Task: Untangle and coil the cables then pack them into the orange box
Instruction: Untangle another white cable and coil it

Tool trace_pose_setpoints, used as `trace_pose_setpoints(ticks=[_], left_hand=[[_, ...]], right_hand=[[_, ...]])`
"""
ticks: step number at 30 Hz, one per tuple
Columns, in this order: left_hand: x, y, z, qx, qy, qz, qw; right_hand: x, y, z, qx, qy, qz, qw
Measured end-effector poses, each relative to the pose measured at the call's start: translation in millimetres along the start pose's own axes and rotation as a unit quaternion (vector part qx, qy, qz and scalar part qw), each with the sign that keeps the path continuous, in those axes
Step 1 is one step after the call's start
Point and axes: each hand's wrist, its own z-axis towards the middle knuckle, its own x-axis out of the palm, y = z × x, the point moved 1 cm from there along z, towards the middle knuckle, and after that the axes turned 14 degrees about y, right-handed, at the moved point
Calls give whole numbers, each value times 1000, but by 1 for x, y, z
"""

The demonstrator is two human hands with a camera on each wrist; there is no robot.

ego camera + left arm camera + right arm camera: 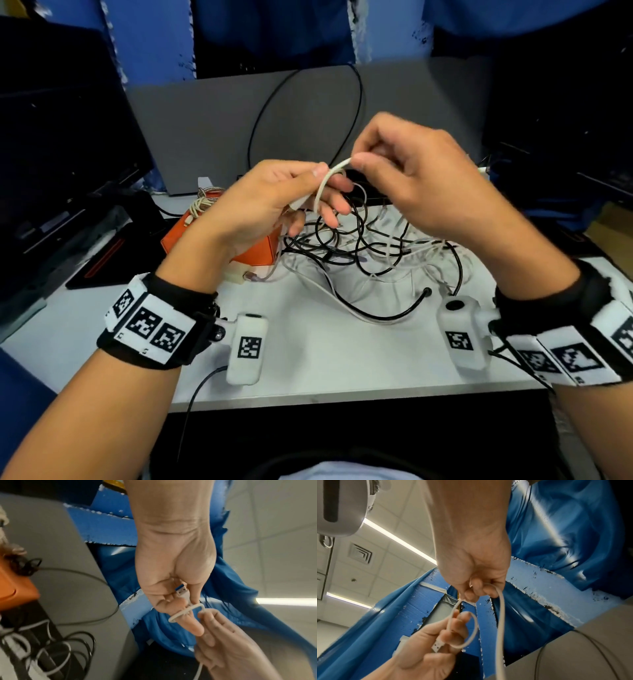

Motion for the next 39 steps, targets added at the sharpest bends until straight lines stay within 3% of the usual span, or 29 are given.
trace_pose_setpoints(ticks=[3,8,12,18,20,24,27,33,39], left_hand=[[0,2,0,29,29,-96,995],[4,6,5,42,30,-140,989],[5,3,1,4,55,-123,991],[10,-2,1,-66,32,-88,993],[13,-2,3,-53,30,-107,992],[18,-1,6,25,20,-228,973],[20,1,8,46,45,-298,952],[16,-2,7,41,21,-167,985],[14,-6,0,-23,73,-146,986]], right_hand=[[3,-7,2,11,1,51,999],[13,-13,4,16,87,124,988],[16,-18,4,37,70,93,992],[11,-9,0,54,142,0,988],[9,-5,0,52,147,-15,988],[6,-10,2,38,118,120,985],[5,-12,4,41,87,153,984],[4,-18,4,73,50,280,956],[11,-14,4,33,51,219,974]])
